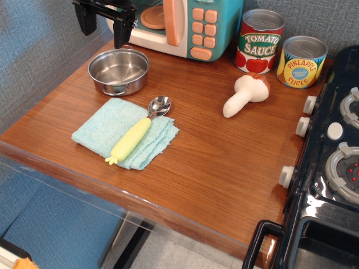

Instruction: Move mushroom to the left of the blue napkin.

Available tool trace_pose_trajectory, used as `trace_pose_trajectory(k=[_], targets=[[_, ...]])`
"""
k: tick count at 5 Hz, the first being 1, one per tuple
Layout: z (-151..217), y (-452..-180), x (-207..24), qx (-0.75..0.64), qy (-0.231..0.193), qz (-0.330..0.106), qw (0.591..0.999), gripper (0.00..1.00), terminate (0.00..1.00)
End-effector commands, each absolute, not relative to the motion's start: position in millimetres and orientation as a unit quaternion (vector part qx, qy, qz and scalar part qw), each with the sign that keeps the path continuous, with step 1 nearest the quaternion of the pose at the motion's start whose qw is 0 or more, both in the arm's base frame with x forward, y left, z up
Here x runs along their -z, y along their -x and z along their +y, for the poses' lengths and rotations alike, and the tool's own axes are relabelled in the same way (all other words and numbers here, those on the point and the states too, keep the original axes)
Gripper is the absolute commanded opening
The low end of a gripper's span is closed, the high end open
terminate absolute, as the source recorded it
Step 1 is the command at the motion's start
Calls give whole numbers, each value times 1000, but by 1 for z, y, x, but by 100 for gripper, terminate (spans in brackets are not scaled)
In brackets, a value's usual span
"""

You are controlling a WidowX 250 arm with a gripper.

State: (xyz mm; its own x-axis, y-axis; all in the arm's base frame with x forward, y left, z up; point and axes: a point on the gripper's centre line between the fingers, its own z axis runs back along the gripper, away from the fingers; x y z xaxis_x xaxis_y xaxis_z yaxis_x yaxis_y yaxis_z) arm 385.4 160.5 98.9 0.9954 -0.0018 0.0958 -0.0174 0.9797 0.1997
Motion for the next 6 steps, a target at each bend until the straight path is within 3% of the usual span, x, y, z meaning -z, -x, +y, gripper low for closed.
trace_pose_trajectory(k=[1, 3, 6], targets=[[161, -385, -99, -4, -101, -48, 994, 100, 0], [82, -416, -113, 113, -82, -92, 986, 100, 0], [-65, -456, -123, 219, -46, -137, 965, 100, 0]])
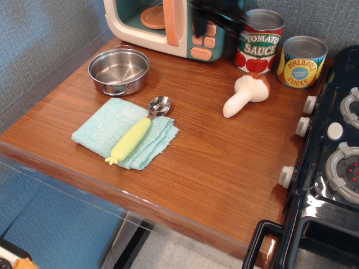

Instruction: Move mushroom to the left of the blue napkin.

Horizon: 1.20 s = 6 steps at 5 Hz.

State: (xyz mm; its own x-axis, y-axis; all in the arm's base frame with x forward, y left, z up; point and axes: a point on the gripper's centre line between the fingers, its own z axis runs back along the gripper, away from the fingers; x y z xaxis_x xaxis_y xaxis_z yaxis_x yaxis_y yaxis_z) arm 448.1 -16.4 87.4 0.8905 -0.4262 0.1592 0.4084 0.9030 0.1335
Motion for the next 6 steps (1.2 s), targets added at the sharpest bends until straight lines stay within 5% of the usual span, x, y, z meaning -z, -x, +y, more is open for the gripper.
trace_pose_trajectory(k=[1, 4, 6], targets=[[-74, -454, -114, 186, -70, -117, 973, 100, 0], [-62, -437, -73, 172, -121, -56, 976, 100, 0], [-59, -430, -49, 137, -90, -37, 986, 100, 0]])
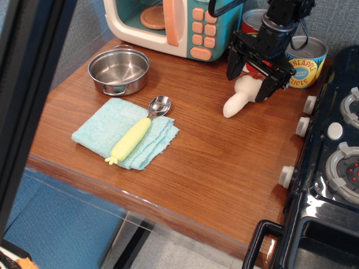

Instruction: Move mushroom to the left of the blue napkin.

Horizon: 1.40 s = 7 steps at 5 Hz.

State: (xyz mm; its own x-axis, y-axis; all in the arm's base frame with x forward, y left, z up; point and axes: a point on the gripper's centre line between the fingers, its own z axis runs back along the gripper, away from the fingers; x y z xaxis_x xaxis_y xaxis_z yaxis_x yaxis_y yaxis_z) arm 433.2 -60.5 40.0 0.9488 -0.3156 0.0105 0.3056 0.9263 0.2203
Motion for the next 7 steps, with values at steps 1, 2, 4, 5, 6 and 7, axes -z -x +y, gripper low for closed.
trace_pose_trajectory(k=[1, 2, 4, 5, 6, 7], targets=[[-52, -428, -44, 126, -67, -34, 989, 0, 0], [-46, -431, -49, 124, -59, -38, 990, 0, 0], [-12, -430, -119, 112, -29, -103, 988, 0, 0], [30, -398, -139, 81, -41, -108, 990, 0, 0], [75, -359, -141, 45, -63, -90, 993, 0, 0], [123, -319, -143, 26, -75, -83, 993, 0, 0]])
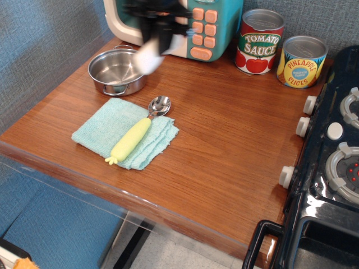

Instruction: Move mushroom to the left of the blue napkin.

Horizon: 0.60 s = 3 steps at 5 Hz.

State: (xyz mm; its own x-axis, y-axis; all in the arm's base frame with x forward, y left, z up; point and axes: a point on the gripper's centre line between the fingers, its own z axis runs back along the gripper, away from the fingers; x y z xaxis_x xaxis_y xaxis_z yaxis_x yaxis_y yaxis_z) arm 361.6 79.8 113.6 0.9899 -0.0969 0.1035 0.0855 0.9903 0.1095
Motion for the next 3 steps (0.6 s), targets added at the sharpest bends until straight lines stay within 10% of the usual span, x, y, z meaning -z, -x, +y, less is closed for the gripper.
trace_pose_trajectory(k=[1, 3], targets=[[163, -280, -133, 42, -52, -98, 993, 0, 0], [187, -263, -105, 58, -10, -96, 994, 0, 0]])
